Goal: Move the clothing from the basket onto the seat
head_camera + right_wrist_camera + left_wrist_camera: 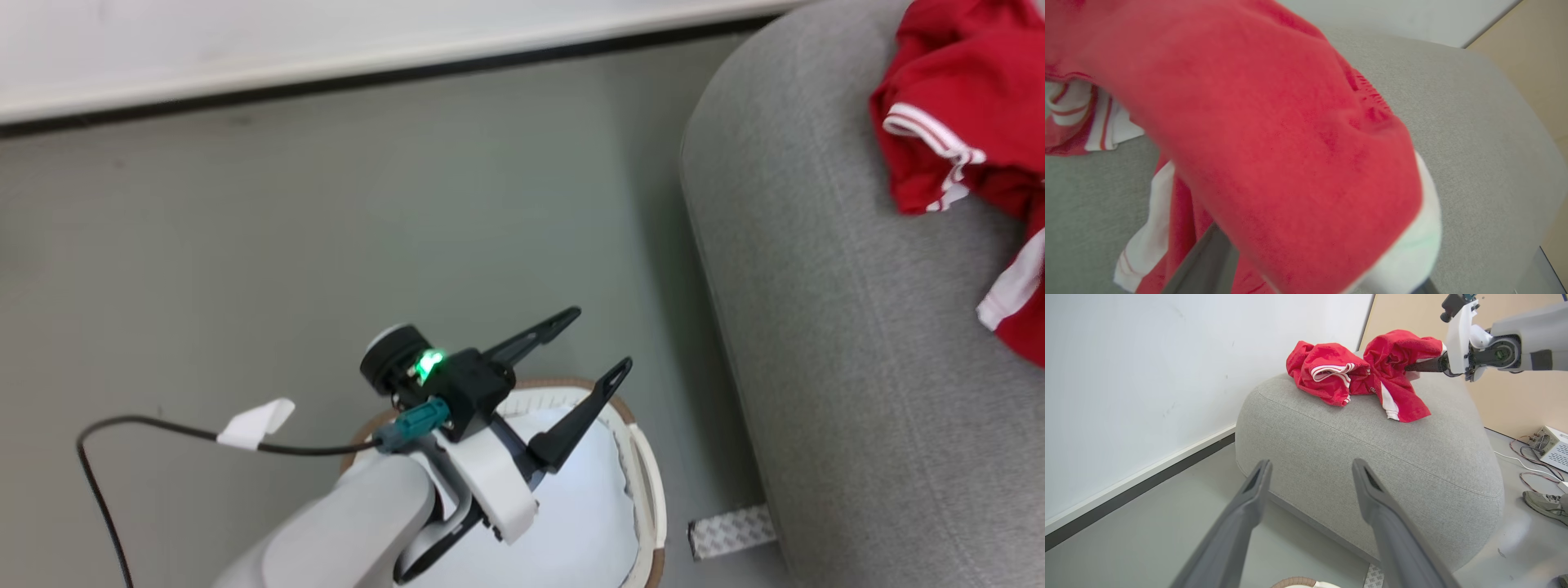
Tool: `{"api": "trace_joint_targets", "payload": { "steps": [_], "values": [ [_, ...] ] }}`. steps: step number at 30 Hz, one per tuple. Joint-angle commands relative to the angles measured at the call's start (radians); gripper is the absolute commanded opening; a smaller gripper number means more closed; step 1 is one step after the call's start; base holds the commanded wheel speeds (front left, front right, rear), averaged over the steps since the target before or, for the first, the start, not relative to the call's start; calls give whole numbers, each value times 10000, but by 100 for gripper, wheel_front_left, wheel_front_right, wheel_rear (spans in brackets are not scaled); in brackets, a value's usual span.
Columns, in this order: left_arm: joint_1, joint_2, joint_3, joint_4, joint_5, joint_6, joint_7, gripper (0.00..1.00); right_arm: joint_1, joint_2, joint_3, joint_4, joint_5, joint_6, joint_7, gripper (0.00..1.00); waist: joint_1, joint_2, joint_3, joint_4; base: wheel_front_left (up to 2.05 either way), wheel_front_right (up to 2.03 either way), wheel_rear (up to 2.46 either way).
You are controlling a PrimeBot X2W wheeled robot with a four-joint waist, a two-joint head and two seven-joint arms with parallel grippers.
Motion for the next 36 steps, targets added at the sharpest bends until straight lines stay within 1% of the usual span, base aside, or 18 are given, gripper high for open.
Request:
{"api": "trace_joint_targets", "payload": {
  "steps": [1,6,11,15,17,18,20,21,23,25,28,29,30,31,32,34,36],
  "values": [
    [274,-9,17,132,-115,59,-93,100,304,-107,301,-18,115,-27,56,100,0,0,-833,-136,0,0,0],
    [897,-137,233,481,-389,282,-170,100,1044,-543,1332,-429,703,-27,325,100,0,0,-2086,-150,0,0,0],
    [1458,-192,526,589,-628,504,-238,100,1784,-1236,1991,-1234,1353,-27,967,100,0,0,-3078,-46,0,0,0],
    [1868,-137,875,561,-801,746,-239,100,2453,-1690,2135,-2489,1861,-27,1153,100,0,0,-3681,141,0,0,0],
    [2045,-89,1123,506,-901,876,-242,100,2812,-1764,2057,-3286,2134,-27,1085,100,0,0,-3933,272,0,0,0],
    [2045,-89,1123,506,-901,876,-242,100,2812,-1764,2057,-3286,2134,-27,1085,100,0,0,-3933,272,0,0,0],
    [2263,-12,1403,432,-933,1022,-243,100,3224,-1753,1939,-4103,2375,-27,1056,100,0,0,-4161,416,0,0,0],
    [2354,40,1583,387,-934,1113,-244,100,3441,-1679,1840,-4561,2508,-27,978,100,0,0,-4226,497,0,0,0],
    [2557,167,1936,292,-892,1313,-239,100,4000,-1330,1733,-5471,2869,-25,994,100,0,0,-4368,683,0,0,0],
    [2819,265,2332,74,-927,1475,-240,100,4528,-1168,1492,-6385,2940,-27,877,100,0,0,-4484,868,0,0,0],
    [3262,467,3011,-148,-933,1677,-240,100,5378,-552,1191,-7627,2882,-27,712,100,0,0,-4607,1133,0,0,0],
    [3440,535,3232,-225,-974,1687,-240,100,5658,-336,1338,-8108,2934,-25,635,100,0,0,-4634,1201,0,0,0],
    [3583,574,3508,-327,-998,1711,-242,100,5893,-122,1288,-8430,3063,-24,543,100,0,0,-4652,1263,0,0,0],
    [3748,623,3840,-399,-1007,1746,-240,100,6137,-83,1228,-8714,2990,-28,385,100,0,0,-4663,1325,0,0,0],
    [3920,644,4109,-476,-994,1779,-240,100,6370,10,1282,-8981,2876,-28,220,100,0,0,-4678,1396,0,0,0],
    [4286,629,4698,-623,-951,1776,-241,100,6787,489,1423,-9374,2859,-27,-107,100,0,0,-4699,1501,0,0,0],
    [4578,576,5301,-781,-686,1869,-241,100,7118,690,1602,-9711,2643,-27,-575,100,0,0,-4714,1624,0,0,0]
  ]
}}
